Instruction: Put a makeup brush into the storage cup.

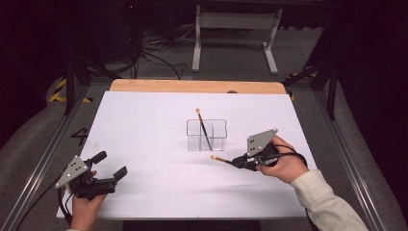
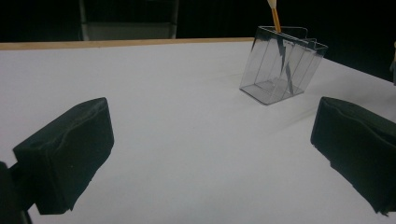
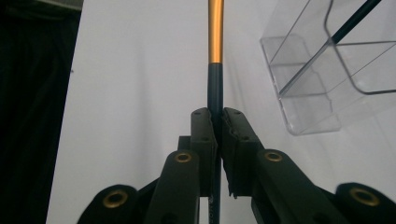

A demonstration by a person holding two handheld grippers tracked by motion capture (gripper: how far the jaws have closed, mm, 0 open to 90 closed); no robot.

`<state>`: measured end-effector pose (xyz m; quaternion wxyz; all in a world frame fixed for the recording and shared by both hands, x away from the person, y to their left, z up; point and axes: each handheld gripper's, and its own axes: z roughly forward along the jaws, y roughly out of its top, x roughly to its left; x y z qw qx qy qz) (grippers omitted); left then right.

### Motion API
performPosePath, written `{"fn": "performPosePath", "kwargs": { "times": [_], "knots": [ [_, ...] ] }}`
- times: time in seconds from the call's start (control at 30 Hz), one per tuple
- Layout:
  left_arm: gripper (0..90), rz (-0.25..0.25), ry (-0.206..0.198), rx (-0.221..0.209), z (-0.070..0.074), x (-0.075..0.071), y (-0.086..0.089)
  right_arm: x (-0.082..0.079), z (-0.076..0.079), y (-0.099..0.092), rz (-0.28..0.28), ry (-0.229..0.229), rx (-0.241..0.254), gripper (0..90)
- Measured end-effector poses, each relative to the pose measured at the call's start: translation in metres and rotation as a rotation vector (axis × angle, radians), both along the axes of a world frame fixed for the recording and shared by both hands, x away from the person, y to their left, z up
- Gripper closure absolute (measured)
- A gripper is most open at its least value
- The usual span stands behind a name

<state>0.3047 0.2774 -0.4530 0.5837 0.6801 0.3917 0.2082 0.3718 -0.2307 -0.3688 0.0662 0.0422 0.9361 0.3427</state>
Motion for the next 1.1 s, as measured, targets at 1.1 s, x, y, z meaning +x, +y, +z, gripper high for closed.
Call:
{"fn": "performPosePath", "kwargs": {
  "times": [1.1],
  "knots": [
    [0.3, -0.001, -0.032, 0.026, 0.001, 0.004, -0.007, -0.012, 0.015, -0.011, -0.168, -0.090, 0.366, 83.9]
  ]
}}
